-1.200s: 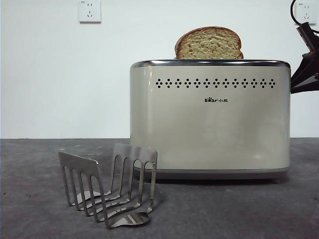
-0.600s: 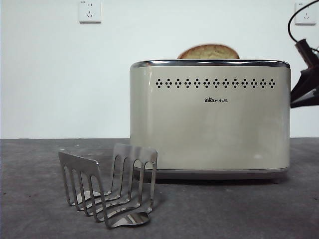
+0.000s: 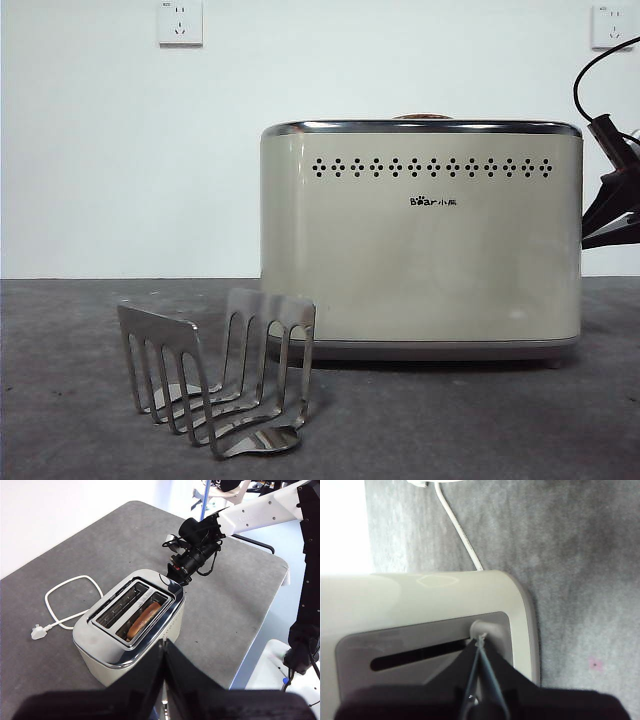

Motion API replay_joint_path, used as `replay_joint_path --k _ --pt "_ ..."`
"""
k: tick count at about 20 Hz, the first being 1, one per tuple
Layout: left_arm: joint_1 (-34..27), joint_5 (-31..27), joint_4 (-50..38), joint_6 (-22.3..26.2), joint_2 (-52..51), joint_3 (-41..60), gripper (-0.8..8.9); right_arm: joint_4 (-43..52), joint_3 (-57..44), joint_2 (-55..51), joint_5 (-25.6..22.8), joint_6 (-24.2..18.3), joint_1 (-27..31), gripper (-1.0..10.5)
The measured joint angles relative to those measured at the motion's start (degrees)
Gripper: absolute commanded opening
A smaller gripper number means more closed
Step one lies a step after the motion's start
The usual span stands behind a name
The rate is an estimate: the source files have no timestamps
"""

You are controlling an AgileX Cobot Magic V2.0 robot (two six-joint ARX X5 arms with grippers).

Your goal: Pick up a slice of bread from the rack,put the bread on the toaster,press the button

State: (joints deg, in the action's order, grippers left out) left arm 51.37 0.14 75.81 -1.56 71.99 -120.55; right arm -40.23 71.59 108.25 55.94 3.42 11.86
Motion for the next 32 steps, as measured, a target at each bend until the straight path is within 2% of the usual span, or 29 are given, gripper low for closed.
replay_joint_path --k 18,25,32 --pt "0.0 0.0 -0.02 0.0 0.33 0.0 -0.08 -1.25 0.98 1.46 0.42 0.0 0.11 -0.1" --pt "0.0 0.0 -0.02 0.0 0.33 0.02 -0.08 -3.52 2.99 -1.14 -3.91 -0.02 -0.17 -0.1" --pt "0.0 0.0 -0.02 0.02 0.33 0.0 -0.07 -4.61 3.26 -8.85 -4.96 -0.04 -0.15 -0.1"
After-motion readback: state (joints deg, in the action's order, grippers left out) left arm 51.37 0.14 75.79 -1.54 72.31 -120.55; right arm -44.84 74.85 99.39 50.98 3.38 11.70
